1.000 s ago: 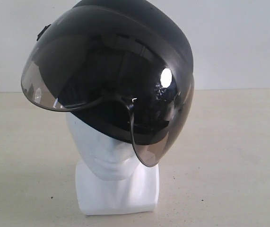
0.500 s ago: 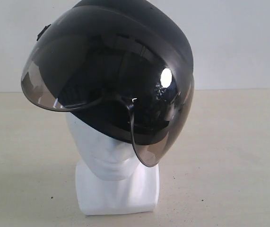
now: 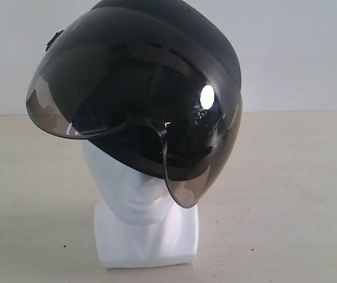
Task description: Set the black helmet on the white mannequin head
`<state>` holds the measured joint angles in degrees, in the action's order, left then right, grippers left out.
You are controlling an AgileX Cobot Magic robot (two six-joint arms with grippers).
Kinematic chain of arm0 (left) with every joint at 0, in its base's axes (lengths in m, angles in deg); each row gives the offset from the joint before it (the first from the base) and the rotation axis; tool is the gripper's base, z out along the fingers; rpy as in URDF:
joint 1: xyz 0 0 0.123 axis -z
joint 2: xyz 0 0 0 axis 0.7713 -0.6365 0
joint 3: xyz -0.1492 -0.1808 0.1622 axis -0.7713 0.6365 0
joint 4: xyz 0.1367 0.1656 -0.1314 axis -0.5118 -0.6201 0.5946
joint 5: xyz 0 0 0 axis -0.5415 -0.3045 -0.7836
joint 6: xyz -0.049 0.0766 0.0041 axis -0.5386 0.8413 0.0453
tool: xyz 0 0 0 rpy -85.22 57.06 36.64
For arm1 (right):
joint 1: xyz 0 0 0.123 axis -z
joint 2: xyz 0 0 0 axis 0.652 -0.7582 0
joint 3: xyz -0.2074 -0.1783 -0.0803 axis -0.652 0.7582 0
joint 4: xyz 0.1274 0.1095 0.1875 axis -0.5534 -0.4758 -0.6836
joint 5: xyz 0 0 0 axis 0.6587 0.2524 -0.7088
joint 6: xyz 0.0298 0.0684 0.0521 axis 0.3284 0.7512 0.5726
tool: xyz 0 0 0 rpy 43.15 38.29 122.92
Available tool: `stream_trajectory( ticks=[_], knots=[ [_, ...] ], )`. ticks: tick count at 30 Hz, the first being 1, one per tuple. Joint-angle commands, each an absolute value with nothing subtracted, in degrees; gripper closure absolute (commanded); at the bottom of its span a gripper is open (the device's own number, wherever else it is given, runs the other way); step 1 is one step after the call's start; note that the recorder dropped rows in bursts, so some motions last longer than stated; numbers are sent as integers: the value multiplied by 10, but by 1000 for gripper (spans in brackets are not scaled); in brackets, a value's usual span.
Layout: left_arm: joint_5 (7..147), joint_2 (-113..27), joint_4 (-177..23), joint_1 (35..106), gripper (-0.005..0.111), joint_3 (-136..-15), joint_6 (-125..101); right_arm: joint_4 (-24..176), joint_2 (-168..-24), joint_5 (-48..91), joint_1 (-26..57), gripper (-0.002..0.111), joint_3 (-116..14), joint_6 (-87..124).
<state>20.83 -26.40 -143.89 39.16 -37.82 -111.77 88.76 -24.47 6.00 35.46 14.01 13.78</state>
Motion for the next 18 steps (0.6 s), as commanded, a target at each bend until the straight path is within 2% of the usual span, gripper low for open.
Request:
stream_trajectory(
  ticks=[1, 6, 8, 11, 14, 18],
  knots=[
    [199, -255, -1459, 391, 102, -383, -1115, 894, -241, 69, 355, 108, 140, 129],
    [203, -255, -1491, 391, 102, -383, -1115, 893, -241, 128, 355, 108, 140, 129],
    [203, -255, -1489, 391, 102, -385, -1115, 850, -241, 221, 355, 108, 140, 159],
    [203, -255, -1494, 391, 102, -397, -1115, 706, -241, 368, 355, 108, 140, 332],
    [207, -255, -1498, 391, 102, -414, -1119, 676, -252, 305, 355, 108, 92, 372],
    [225, -255, -1519, 391, 102, -462, -1130, 680, -349, 88, 355, 108, -62, 331]
  ],
)
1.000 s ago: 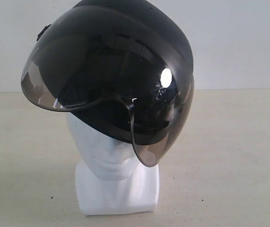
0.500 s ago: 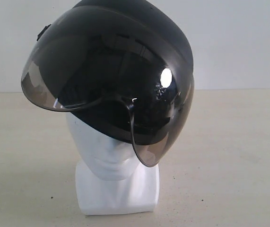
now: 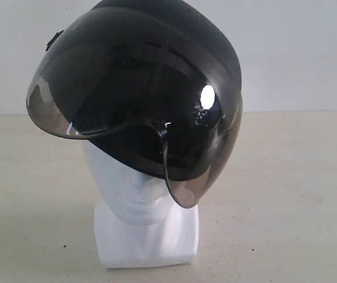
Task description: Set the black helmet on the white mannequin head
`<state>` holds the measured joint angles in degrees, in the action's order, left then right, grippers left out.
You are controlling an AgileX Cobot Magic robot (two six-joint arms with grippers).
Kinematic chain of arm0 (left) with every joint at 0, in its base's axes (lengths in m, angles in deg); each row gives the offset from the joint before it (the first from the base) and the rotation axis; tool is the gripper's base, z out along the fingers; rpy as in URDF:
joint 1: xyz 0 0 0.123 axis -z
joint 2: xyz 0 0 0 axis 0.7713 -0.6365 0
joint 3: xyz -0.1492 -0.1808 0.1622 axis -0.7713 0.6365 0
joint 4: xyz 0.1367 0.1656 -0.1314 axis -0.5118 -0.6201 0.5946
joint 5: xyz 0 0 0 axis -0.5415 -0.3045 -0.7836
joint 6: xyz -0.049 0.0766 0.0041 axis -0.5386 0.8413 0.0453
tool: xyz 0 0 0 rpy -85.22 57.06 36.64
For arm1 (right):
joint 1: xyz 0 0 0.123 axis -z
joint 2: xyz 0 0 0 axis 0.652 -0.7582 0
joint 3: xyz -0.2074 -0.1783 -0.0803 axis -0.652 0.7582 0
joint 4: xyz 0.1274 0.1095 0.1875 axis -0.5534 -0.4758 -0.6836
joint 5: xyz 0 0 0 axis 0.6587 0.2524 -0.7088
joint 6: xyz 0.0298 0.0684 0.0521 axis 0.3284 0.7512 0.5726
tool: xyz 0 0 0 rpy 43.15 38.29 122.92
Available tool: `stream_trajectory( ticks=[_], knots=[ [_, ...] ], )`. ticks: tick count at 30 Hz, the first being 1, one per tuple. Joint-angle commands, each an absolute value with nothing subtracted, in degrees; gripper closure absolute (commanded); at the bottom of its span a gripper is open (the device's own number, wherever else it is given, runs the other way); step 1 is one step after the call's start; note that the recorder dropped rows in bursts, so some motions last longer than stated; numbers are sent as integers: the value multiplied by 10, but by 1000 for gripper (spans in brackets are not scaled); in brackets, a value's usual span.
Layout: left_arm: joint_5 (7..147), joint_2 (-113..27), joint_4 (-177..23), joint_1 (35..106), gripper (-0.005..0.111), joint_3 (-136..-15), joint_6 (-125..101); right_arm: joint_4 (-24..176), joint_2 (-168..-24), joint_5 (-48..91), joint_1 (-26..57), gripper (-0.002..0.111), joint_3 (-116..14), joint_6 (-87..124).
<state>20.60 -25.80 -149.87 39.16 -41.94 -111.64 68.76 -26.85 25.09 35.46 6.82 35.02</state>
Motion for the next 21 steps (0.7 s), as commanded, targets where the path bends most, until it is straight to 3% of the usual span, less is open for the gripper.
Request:
stream_trajectory(
  ticks=[1, 8, 15, 21],
  knots=[
    [233, -255, -1526, 391, 102, -473, -1145, 680, -387, 34, 355, 108, -110, 323],
    [260, -258, -1697, 391, 102, -600, -1259, 700, -706, -383, 355, 108, -366, 318],
    [307, -309, -1770, 391, 102, -674, -1349, 582, -914, -355, 355, 108, -403, 215],
    [283, -377, -1770, 391, 102, -723, -1361, 427, -997, -253, 355, 108, -414, 94]
  ],
)
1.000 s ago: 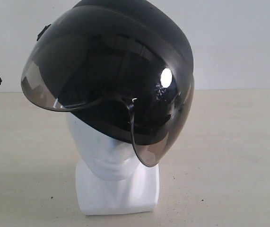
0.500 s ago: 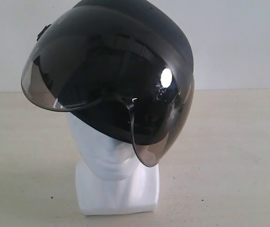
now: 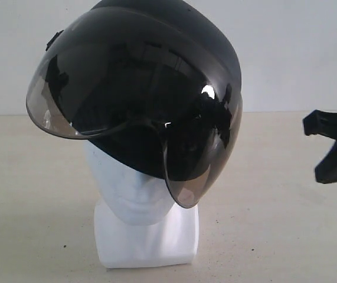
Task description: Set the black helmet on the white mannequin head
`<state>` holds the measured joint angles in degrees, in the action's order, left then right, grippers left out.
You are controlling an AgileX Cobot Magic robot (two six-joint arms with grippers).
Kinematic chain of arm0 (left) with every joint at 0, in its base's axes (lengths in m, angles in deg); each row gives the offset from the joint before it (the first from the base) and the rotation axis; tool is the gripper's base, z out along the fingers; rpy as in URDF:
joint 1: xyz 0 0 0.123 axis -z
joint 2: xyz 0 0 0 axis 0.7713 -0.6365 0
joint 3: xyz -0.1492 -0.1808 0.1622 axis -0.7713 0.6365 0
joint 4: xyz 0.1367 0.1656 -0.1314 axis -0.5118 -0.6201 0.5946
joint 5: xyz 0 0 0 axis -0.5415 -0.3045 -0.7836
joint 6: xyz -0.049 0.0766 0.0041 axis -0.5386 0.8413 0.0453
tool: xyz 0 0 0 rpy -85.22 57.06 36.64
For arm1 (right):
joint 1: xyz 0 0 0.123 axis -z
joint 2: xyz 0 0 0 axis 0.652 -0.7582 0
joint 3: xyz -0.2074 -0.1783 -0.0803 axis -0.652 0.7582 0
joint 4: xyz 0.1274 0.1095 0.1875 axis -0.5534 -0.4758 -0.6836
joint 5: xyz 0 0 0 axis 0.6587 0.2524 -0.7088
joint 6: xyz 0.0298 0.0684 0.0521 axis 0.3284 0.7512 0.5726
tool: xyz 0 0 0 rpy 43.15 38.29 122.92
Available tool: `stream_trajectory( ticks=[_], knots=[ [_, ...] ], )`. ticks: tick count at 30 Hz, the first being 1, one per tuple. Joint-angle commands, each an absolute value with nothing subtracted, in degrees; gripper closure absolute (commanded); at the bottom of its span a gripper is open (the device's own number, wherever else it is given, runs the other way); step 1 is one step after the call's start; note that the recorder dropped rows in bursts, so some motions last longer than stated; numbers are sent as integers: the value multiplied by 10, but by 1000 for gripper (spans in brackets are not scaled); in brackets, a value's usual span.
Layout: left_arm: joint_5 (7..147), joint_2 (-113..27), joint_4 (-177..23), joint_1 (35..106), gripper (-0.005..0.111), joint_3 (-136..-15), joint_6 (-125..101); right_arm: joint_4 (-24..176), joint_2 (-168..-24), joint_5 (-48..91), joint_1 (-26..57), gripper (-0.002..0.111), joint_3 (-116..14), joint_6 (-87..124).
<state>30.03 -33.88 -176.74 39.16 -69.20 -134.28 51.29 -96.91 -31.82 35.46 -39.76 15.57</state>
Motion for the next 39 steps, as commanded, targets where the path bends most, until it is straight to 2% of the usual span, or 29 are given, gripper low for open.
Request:
stream_trajectory(
  ticks=[1, 11, 19, 28, 39],
  knots=[
    [267, -389, -1770, 391, 102, -736, -1363, 410, -1005, -226, 355, 108, -417, 83],
    [154, -460, -1770, 424, 102, -780, -1388, 260, -1077, -179, 354, 108, -479, -37],
    [142, -469, -1770, 425, 102, -777, -1369, 261, -1080, -205, 354, 108, -484, -42],
    [146, -472, -1770, 425, 102, -747, -1366, 219, -1080, -170, 354, 108, -484, -42],
    [137, -472, -1770, 450, 102, -754, -1366, 225, -1106, -103, 300, 108, -484, -41]
  ],
)
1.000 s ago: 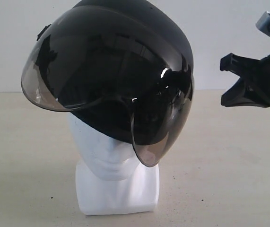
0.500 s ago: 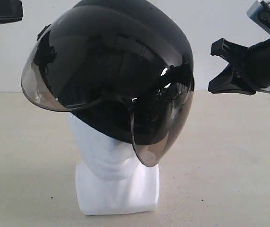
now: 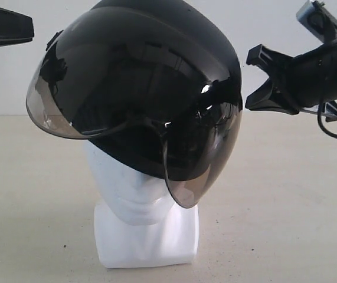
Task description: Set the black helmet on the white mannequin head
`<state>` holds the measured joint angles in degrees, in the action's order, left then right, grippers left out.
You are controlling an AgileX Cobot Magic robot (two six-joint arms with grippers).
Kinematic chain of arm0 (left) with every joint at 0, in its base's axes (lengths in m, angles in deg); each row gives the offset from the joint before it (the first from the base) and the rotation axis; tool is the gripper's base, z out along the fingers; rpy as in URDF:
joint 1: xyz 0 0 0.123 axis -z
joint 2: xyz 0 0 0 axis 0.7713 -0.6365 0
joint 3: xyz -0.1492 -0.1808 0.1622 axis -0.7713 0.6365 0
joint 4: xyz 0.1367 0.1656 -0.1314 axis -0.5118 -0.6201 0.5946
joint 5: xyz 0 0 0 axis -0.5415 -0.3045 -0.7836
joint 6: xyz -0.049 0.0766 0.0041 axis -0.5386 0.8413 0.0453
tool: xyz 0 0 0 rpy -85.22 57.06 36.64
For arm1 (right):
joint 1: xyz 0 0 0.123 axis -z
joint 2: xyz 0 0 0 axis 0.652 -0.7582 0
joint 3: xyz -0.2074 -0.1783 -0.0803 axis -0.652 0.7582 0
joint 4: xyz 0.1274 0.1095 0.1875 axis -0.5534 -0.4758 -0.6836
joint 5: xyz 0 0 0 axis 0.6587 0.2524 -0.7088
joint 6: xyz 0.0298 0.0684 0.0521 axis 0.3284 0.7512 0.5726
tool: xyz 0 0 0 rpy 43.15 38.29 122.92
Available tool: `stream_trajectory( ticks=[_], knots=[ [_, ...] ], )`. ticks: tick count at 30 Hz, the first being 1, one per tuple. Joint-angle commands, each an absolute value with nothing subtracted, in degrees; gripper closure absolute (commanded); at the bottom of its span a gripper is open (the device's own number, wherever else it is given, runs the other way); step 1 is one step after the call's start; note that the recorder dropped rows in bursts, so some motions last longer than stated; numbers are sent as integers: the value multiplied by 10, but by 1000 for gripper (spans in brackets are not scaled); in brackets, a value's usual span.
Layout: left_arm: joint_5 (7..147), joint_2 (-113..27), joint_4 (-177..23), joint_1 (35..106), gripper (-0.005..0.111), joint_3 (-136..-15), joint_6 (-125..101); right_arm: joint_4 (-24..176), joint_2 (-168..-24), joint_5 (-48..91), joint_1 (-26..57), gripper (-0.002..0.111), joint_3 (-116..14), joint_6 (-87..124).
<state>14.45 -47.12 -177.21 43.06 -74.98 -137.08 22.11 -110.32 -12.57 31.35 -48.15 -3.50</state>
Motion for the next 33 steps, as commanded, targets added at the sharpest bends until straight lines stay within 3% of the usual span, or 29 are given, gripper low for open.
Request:
stream_trajectory(
  ticks=[1, 33],
  knots=[
    [139, -472, -1770, 456, 102, -756, -1366, 226, -1106, -100, 299, 108, -484, -41],
    [166, -506, -1770, 472, 102, -773, -1368, 183, -1065, -230, 280, 108, -501, -84]
  ],
)
